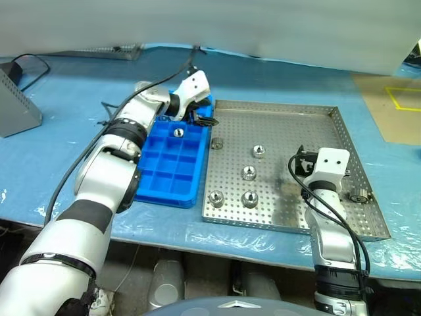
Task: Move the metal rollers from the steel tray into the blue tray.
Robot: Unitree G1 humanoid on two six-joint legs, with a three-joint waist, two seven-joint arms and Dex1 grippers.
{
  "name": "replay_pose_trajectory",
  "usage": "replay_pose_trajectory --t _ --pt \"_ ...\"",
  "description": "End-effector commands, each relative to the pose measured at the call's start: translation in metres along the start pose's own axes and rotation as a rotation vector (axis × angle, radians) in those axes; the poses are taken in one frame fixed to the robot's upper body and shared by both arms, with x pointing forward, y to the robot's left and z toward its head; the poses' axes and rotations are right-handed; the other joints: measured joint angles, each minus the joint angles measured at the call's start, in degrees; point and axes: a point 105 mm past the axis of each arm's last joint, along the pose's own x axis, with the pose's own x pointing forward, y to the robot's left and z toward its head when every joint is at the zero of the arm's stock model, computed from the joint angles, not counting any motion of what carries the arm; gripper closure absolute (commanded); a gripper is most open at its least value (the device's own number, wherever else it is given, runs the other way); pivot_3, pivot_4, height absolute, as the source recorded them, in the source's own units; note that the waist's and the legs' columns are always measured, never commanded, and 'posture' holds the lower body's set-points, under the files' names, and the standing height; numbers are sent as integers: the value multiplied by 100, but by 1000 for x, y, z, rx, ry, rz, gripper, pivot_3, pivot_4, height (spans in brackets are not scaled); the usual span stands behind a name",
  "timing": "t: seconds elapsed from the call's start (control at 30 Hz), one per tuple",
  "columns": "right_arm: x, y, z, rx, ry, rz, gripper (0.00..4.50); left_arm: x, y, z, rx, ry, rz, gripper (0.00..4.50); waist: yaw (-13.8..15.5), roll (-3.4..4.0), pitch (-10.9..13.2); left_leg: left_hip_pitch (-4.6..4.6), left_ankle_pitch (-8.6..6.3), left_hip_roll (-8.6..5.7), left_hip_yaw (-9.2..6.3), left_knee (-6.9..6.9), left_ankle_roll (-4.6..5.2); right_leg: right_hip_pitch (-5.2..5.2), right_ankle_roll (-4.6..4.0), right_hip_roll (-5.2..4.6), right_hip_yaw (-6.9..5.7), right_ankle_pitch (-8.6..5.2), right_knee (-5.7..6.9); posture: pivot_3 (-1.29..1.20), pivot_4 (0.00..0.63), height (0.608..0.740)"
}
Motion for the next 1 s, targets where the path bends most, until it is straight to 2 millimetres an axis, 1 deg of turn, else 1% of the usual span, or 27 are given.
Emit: replay_pose_trajectory --t 0.03,0.13,0.23,0.37,0.53,0.63,0.73,0.8,0.9,1.0 --pt "-6 -8 9 -12 -44 -40 340 9 1 17 112 58 3 984 -2 0 0 -2 -1 0 0 1 1 0 0 0 -2 0 0 -11 150 740" --pt "-11 -11 6 -12 -35 -59 340 22 -12 14 156 109 -56 984 -6 -1 1 -1 -2 1 0 1 5 0 0 0 -3 0 -1 -36 150 740" --pt "-17 -13 4 -11 -26 -71 340 29 -17 6 169 170 -69 984 -36 -2 1 0 -5 2 1 3 11 0 -1 0 -3 0 0 -56 150 740" --pt "-23 -13 0 -14 -9 -80 340 31 -20 -7 177 254 -77 984 -75 -3 2 4 -8 5 1 3 17 2 -2 1 -6 0 0 -70 150 740" --pt "-25 -14 -3 -13 1 -91 340 31 -20 -22 198 337 -66 984 -120 -4 2 2 -10 4 1 4 22 3 -2 0 -8 0 -1 -70 150 740" --pt "-24 -12 -3 -11 0 -88 340 34 -25 -31 173 362 -71 984 -135 -3 2 2 -11 4 1 4 24 4 -3 0 -9 0 -2 -72 150 740" --pt "-22 -12 -1 -6 -6 -94 340 43 -32 -34 110 351 -53 984 -147 -3 2 1 -12 4 1 4 26 4 -3 -1 -9 0 -3 -80 150 740" --pt "-21 -12 1 -4 -10 -96 340 48 -38 -41 90 367 -56 984 -155 -3 2 0 -11 4 1 6 28 4 -4 -1 -9 1 -2 -87 150 740" --pt "-22 -13 -1 -3 -5 -106 340 50 -44 -57 58 417 -49 984 -169 -2 1 3 -11 5 1 8 29 6 -5 -1 -10 1 -2 -95 150 740" --pt "-24 -13 -4 -1 3 -113 340 48 -45 -69 44 458 -29 984 -178 -1 0 24 -12 6 1 6 27 24 -5 -1 -11 0 -3 -106 150 740"
